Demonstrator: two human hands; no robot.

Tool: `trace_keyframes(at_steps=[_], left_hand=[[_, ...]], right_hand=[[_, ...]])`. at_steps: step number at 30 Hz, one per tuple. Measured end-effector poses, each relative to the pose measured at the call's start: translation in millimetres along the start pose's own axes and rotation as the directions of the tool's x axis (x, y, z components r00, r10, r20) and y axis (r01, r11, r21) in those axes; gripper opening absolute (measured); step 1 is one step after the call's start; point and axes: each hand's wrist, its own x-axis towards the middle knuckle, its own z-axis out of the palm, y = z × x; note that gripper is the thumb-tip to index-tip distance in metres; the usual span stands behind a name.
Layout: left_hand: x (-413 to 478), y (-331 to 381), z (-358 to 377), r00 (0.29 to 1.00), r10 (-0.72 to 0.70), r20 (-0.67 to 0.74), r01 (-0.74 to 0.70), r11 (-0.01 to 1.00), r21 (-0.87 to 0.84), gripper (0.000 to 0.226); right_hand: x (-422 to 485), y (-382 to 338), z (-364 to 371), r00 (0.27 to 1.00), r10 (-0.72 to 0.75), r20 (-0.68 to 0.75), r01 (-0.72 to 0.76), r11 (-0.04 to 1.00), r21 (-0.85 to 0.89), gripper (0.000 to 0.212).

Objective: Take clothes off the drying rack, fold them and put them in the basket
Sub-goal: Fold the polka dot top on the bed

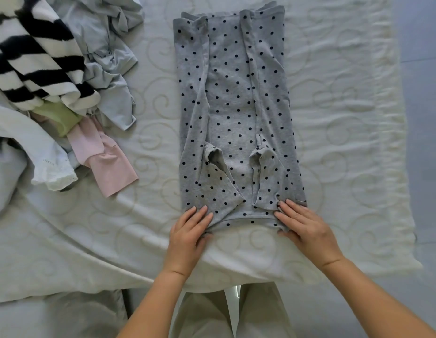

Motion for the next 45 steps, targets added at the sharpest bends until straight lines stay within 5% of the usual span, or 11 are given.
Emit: trace_keyframes(at_steps=[5,8,10,15,18,26,30,32,36,40,45], left_hand=[[7,12,-12,0.989,-0.145,-0.001,0.142,0.969,-0.201,0.043],[11,18,-22,0.962,-0.267,0.054,0.270,0.914,-0.303,0.044],[12,19,-28,0.939,-0.331,0.094,0.342,0.865,-0.368,0.049],[23,16,-41,0.948,-0.308,0.079,0.318,0.901,-0.296,0.040],[30,23,-51,0.950,-0.301,0.082,0.311,0.906,-0.288,0.030],[5,46,-81,0.926,-0.217,0.310,0.282,0.941,-0.186,0.029],[-18,55,-97,0.799,-0.203,0.566,0.308,0.946,-0.096,0.003],[-23,63,-105,0.727,-0.188,0.660,0.320,0.944,-0.083,0.016],[-9,71,-118,0.640,-0.174,0.749,0.315,0.948,-0.049,0.022],[54,70,-134,0.679,-0.139,0.721,0.265,0.962,-0.065,0.017],[172,72,-148,0.766,-0.092,0.636,0.164,0.985,-0.056,0.009]], right_hand=[[9,-9,-13,0.995,0.100,-0.009,-0.098,0.989,0.109,0.044],[17,-13,-25,0.959,0.280,0.053,-0.284,0.931,0.230,0.020],[22,-16,-34,0.906,0.406,0.119,-0.421,0.836,0.353,0.035],[33,-21,-53,0.821,0.520,0.235,-0.565,0.682,0.463,0.048],[38,-25,-58,0.807,0.539,0.240,-0.585,0.676,0.448,0.033],[27,-40,-96,0.789,0.469,0.398,-0.600,0.728,0.331,0.027],[5,-54,-111,0.692,0.341,0.637,-0.604,0.757,0.250,0.033],[-3,-60,-113,0.620,0.279,0.733,-0.613,0.756,0.230,0.015],[6,-61,-122,0.525,0.173,0.833,-0.637,0.729,0.251,0.021],[60,-41,-132,0.553,0.166,0.816,-0.615,0.743,0.265,0.021],[167,-13,-137,0.709,0.218,0.671,-0.540,0.780,0.316,0.018]])
